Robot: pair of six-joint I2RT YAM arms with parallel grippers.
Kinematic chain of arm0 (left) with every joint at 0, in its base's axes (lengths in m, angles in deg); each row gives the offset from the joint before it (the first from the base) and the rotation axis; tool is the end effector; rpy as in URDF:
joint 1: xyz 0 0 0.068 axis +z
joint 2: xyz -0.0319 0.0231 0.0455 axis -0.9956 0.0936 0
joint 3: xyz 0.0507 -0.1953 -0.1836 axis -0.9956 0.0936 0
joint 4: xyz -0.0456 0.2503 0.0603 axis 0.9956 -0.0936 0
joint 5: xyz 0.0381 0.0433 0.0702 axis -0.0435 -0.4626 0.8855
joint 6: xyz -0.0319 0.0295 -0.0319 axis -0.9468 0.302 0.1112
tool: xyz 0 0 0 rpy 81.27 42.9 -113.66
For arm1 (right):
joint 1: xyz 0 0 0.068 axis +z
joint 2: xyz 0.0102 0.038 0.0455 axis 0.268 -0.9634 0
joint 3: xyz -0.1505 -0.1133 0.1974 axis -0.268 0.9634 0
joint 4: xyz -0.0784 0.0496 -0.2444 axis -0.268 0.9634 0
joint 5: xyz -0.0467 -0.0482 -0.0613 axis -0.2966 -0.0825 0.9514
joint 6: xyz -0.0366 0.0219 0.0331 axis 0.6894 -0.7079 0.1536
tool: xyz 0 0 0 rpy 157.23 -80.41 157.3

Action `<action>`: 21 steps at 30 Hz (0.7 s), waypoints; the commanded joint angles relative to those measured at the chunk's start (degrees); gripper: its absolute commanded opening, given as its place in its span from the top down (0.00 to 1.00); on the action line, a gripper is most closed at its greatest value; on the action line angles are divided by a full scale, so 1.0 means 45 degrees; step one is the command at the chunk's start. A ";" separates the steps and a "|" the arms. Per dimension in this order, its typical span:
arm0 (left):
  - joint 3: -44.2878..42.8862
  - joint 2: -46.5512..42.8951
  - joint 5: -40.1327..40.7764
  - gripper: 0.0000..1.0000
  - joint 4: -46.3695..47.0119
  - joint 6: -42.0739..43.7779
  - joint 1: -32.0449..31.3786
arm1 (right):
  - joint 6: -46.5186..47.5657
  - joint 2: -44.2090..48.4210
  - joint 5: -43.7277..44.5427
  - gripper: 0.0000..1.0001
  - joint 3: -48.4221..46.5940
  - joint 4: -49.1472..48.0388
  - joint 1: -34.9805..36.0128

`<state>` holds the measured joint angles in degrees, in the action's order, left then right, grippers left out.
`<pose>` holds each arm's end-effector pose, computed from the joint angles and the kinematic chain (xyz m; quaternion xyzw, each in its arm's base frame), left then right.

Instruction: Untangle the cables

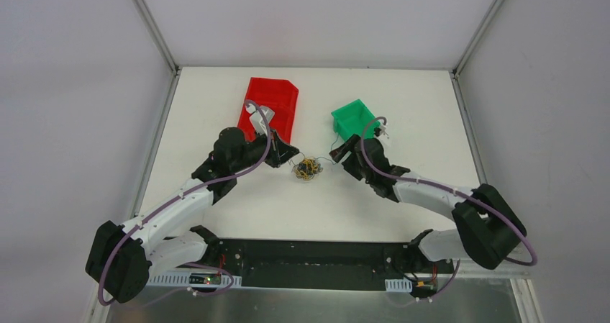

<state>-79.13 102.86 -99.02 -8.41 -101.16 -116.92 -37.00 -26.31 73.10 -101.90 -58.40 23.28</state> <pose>0.1939 -0.1388 0.2876 0.1653 0.7131 -0.4575 0.5049 0.2134 0.1614 0.1959 0.1331 0.8435 0.2842 0.4358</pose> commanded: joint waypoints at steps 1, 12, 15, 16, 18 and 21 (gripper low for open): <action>-0.0102 -0.0230 0.0142 1.00 0.0660 0.0253 -0.0079 | 0.0688 -0.1307 0.0878 0.28 -0.1388 -0.0045 0.0220; -0.0118 -0.0248 0.0135 1.00 0.0670 0.0229 -0.0089 | 0.0870 -0.3314 0.1235 0.31 -0.2375 0.0097 0.0878; -0.0107 -0.0227 0.0124 1.00 0.0665 0.0210 -0.0089 | 0.1147 -0.3643 0.1466 0.38 -0.2578 0.0104 0.0996; -0.0127 -0.0218 0.0130 1.00 0.0656 0.0210 -0.0089 | 0.1236 -0.3712 0.1600 0.47 -0.2639 0.0117 0.1027; -0.0135 -0.0209 0.0124 1.00 0.0626 0.0211 -0.0082 | 0.1283 -0.3758 0.1983 0.60 -0.2736 0.0364 0.1039; -0.0131 -0.0209 0.0129 1.00 0.0634 0.0210 -0.0089 | 0.1293 -0.3722 0.2529 0.63 -0.2785 0.0689 0.1059</action>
<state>-79.13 102.86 -98.41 -8.38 -101.16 -116.92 -32.26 -43.03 79.22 -112.20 -56.70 27.66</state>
